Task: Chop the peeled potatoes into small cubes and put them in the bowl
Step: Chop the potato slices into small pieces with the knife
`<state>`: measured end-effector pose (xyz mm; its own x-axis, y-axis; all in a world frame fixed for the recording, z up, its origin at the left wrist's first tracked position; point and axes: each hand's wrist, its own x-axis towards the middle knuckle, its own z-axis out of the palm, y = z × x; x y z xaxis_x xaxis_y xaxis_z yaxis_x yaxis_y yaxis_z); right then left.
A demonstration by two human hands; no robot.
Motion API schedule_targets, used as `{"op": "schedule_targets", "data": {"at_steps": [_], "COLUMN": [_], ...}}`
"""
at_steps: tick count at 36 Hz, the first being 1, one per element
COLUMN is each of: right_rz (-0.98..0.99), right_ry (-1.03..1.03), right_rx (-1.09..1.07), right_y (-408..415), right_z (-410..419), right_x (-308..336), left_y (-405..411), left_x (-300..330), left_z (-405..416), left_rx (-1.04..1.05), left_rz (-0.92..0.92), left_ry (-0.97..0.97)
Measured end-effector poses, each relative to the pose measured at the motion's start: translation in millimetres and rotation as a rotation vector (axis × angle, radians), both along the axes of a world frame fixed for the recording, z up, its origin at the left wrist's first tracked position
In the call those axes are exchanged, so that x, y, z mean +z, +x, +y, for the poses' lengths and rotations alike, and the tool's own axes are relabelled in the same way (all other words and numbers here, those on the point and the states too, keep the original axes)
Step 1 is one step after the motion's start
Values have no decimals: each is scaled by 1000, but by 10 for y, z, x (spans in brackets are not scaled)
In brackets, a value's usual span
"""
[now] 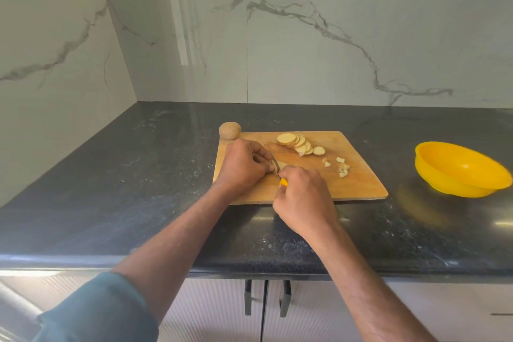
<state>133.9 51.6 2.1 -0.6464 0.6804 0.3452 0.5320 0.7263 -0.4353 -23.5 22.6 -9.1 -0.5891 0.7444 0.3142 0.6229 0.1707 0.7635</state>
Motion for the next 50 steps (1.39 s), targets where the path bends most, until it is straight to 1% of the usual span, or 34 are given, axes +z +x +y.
{"op": "schedule_targets", "data": {"at_steps": [4,9,13,17,21,23,25,27,32,36,42,44,47,50], "right_rz": [2,27,64,161,216,239,233,206,180,162,134,114,81,65], "right_ry": [-14,17,-26,-16,9,24,30,43,63,50,60,62,76,105], "right_rx": [1,21,-6,-73,-153,-161,-149,-136,-125,-101,-85,-83,-73,-71], "right_y": [135,360,566,696,608,524,466,446,443,453,469,473,472,466], "right_z": [-85,-152,-126,35,297,373,397,408,432,409,360,349,325,300], "right_x": [-42,-40,-4,52,55,15,-34,-70,-108,-118,-96,-96,-90,-78], "left_y": [-1,-8,-17,18,182,301,424,514,554,523,358,268,144,38], "left_x": [8,4,-6,-21,-5,30,60,78,79,60,95,153,254,278], "left_z": [11,4,7,14,25,49,87,131,194,200,184,170,144,111], "left_rx": [1,4,10,38,107,183,267,316,330,286,117,13,-202,-289], "left_rz": [-13,-4,32,106,241,368,467,500,478,445,375,360,361,351], "left_ry": [-8,-17,-32,-47,-77,-165,-292,-360,-321,-267,-237,-232,-277,-265]}}
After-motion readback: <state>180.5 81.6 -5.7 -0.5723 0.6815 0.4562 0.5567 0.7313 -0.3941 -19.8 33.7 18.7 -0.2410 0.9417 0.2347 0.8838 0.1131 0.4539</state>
